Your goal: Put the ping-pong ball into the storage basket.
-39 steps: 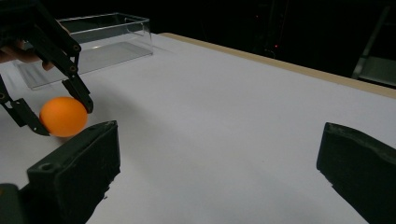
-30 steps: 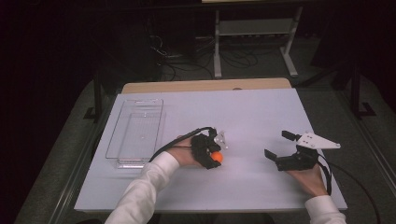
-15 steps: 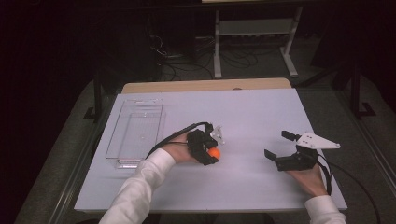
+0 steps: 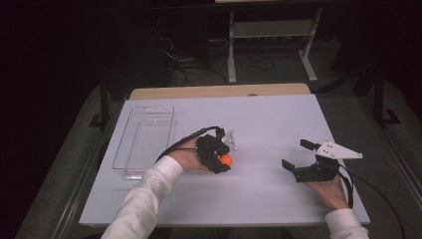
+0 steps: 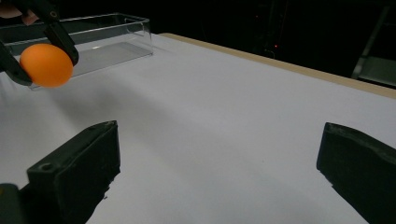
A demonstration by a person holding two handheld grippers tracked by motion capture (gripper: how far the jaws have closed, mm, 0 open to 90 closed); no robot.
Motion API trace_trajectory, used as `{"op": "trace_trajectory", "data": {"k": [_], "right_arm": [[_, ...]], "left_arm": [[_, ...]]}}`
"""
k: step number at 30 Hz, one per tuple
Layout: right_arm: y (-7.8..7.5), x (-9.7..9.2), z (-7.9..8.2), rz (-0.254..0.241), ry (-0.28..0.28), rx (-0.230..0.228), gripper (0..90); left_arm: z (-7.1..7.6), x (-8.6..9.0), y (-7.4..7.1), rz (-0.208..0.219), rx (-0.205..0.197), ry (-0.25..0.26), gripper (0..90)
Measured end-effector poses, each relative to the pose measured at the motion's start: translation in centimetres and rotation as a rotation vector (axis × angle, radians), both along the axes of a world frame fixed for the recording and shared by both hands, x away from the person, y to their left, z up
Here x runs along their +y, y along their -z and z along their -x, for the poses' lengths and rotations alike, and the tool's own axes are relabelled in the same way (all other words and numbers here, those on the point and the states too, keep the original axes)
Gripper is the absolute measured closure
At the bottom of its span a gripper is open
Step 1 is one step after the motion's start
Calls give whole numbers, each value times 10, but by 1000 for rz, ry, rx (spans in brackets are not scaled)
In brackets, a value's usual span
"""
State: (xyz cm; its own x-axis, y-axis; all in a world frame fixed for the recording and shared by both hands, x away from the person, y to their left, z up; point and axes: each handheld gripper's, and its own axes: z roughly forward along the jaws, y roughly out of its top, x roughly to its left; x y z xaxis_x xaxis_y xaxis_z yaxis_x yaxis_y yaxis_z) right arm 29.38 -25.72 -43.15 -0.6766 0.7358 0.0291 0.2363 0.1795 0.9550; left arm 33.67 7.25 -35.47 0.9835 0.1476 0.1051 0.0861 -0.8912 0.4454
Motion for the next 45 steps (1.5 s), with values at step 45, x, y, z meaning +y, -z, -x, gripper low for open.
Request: {"op": "trace_trajectory", "data": {"k": [45], "right_arm": [[0, 1, 0, 11, 2, 0, 0]], "left_arm": [[-3, 49, -42, -58, -19, -57, 513]]}}
